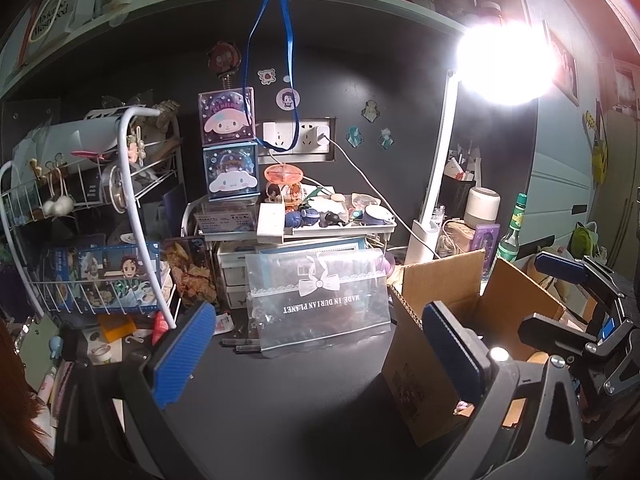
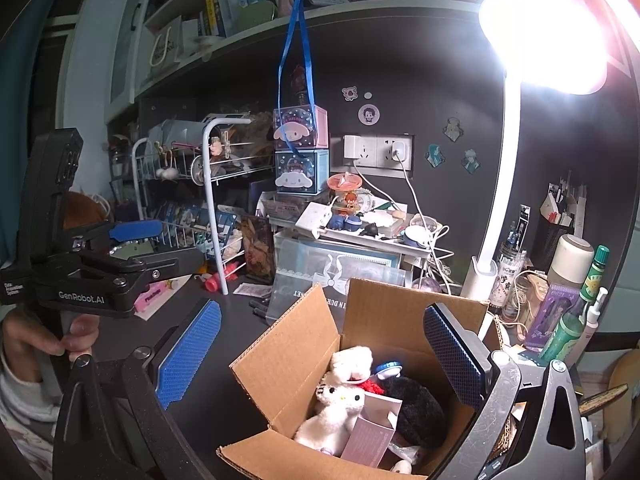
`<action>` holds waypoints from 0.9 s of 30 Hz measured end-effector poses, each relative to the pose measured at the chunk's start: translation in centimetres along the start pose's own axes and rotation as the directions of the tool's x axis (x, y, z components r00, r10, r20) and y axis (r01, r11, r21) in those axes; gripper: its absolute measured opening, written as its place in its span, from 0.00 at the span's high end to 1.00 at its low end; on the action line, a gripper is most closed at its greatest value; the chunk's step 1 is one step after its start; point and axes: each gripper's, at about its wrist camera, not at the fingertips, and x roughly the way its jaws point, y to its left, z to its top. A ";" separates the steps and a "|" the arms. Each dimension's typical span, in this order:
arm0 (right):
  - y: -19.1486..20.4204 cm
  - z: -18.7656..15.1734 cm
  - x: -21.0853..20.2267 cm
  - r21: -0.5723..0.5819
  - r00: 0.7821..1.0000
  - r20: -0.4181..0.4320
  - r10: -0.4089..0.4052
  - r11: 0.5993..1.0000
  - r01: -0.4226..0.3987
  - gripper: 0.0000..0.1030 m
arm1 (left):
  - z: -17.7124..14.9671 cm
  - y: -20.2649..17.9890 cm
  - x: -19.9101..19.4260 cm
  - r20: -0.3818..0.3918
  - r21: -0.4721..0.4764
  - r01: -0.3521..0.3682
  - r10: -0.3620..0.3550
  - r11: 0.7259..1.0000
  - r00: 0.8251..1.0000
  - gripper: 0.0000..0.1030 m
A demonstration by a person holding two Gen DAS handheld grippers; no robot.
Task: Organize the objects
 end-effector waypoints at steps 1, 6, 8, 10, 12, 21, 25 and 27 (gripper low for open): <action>0.0 0.0 0.0 -0.001 1.000 0.000 0.001 1.000 -0.001 0.01 | 0.0 0.0 0.0 -0.001 0.001 -0.001 0.001 1.000 1.000 0.00; -0.1 -0.3 -0.2 -0.003 1.000 -0.003 -0.001 1.000 0.001 0.01 | -0.1 0.1 0.0 -0.004 -0.001 0.002 -0.002 1.000 1.000 0.00; -0.1 -0.3 -0.2 -0.003 1.000 -0.002 0.000 1.000 0.000 0.01 | 0.0 0.1 0.0 -0.005 0.000 0.002 -0.002 1.000 1.000 0.00; -0.2 -0.3 -0.2 -0.003 1.000 -0.001 0.001 1.000 -0.001 0.01 | 0.0 0.0 0.0 -0.004 0.000 0.002 -0.002 1.000 1.000 0.00; -0.2 -0.3 -0.1 -0.004 1.000 -0.002 0.001 1.000 -0.001 0.01 | 0.0 0.1 0.0 -0.003 0.000 0.002 -0.002 1.000 1.000 0.00; -0.4 -0.5 0.1 0.005 1.000 -0.013 0.002 1.000 -0.002 0.01 | 0.0 0.2 0.1 -0.009 -0.003 0.004 -0.004 1.000 1.000 0.00; -0.5 -0.3 0.3 0.008 1.000 -0.017 0.002 1.000 -0.002 0.01 | -0.1 0.3 0.2 -0.006 -0.005 0.002 -0.002 1.000 1.000 0.00; -0.5 -0.3 0.3 0.008 1.000 -0.016 0.003 1.000 -0.003 0.01 | -0.2 0.4 0.3 -0.003 -0.004 0.007 -0.007 1.000 1.000 0.00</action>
